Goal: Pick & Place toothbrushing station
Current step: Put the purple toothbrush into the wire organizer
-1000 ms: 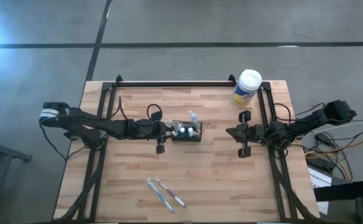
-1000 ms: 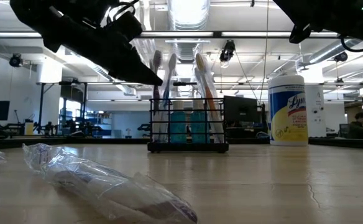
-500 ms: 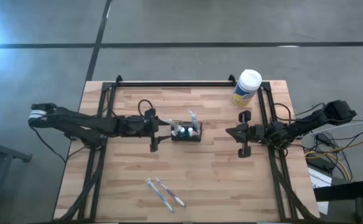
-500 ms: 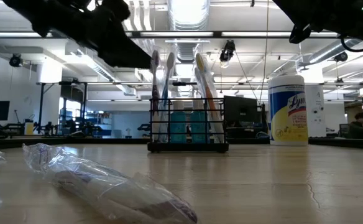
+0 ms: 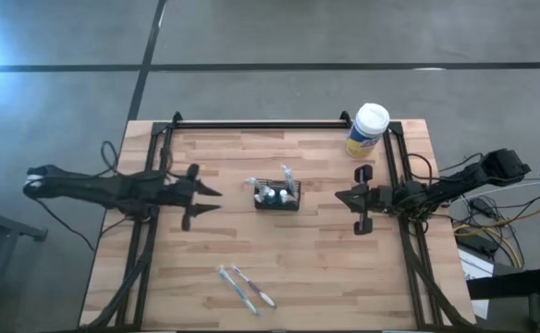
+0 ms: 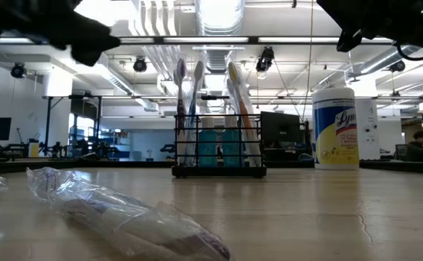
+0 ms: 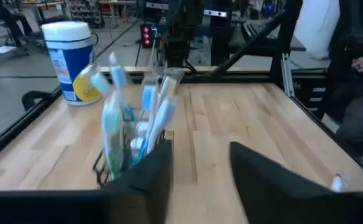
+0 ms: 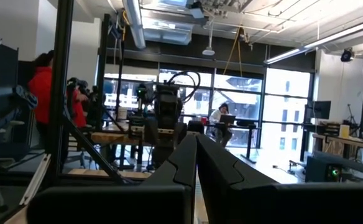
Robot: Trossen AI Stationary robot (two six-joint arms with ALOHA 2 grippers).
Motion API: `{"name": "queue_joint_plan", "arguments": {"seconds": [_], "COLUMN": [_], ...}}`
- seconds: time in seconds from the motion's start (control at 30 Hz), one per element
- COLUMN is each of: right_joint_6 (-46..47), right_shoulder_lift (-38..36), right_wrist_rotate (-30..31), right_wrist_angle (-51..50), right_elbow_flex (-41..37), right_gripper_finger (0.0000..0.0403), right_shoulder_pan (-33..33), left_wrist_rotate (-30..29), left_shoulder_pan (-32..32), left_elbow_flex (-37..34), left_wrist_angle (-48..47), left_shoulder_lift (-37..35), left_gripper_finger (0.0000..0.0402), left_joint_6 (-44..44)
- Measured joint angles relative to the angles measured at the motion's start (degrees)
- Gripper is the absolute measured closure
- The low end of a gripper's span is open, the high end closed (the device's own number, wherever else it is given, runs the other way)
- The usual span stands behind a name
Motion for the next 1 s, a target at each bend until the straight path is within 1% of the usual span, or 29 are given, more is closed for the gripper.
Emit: {"name": "queue_joint_plan", "arguments": {"seconds": [0.07,0.17,0.2,0.23,0.33,0.43,0.53,0.7,0.77,0.83,1.0], "right_joint_6": [0.45,2.36,2.40,2.45,3.03,5.56,7.49,9.34,10.80,11.15,10.44], "right_shoulder_lift": [0.01,0.01,0.01,0.01,0.01,0.01,0.01,0.01,0.17,0.85,4.32], "right_wrist_rotate": [0.00,0.00,0.00,0.00,0.00,0.00,0.00,-0.01,0.00,0.00,0.17], "right_wrist_angle": [-0.23,-0.18,-0.20,-0.20,-0.87,-1.51,-1.68,-1.87,-1.86,-1.84,-4.80], "right_elbow_flex": [0.00,0.00,0.00,0.00,0.00,0.00,0.00,0.00,0.00,0.04,3.03], "right_gripper_finger": [0.0394,0.0394,0.0394,0.0394,0.0394,0.0394,0.0394,0.0394,0.0394,0.0394,0.0394], "right_shoulder_pan": [0.00,0.00,0.00,0.00,0.01,0.00,0.02,0.04,0.25,0.82,1.03], "left_wrist_rotate": [-0.01,-0.01,-0.01,-0.03,-0.29,-1.24,-2.87,-3.03,-4.01,-5.11,-5.16], "left_shoulder_pan": [0.00,0.00,0.00,0.00,0.00,0.04,0.07,0.07,0.07,0.07,0.07], "left_elbow_flex": [-2.20,-4.32,-5.07,-5.86,-8.06,-9.91,-11.37,-12.02,-12.34,-12.98,-14.43], "left_wrist_angle": [-2.49,-5.61,-5.80,-5.94,-6.08,-6.00,-9.57,-12.10,-13.97,-14.03,-15.56], "left_shoulder_lift": [-4.97,-10.07,-11.64,-13.08,-17.27,-20.96,-23.57,-26.55,-27.37,-28.41,-29.78], "left_gripper_finger": [0.0285,0.0361,0.0380,0.0390,0.0390,0.0395,0.0397,0.0396,0.0398,0.0398,0.0397], "left_joint_6": [-1.17,-2.07,-2.03,-1.48,0.75,1.12,1.10,1.30,1.59,1.62,1.87]}}
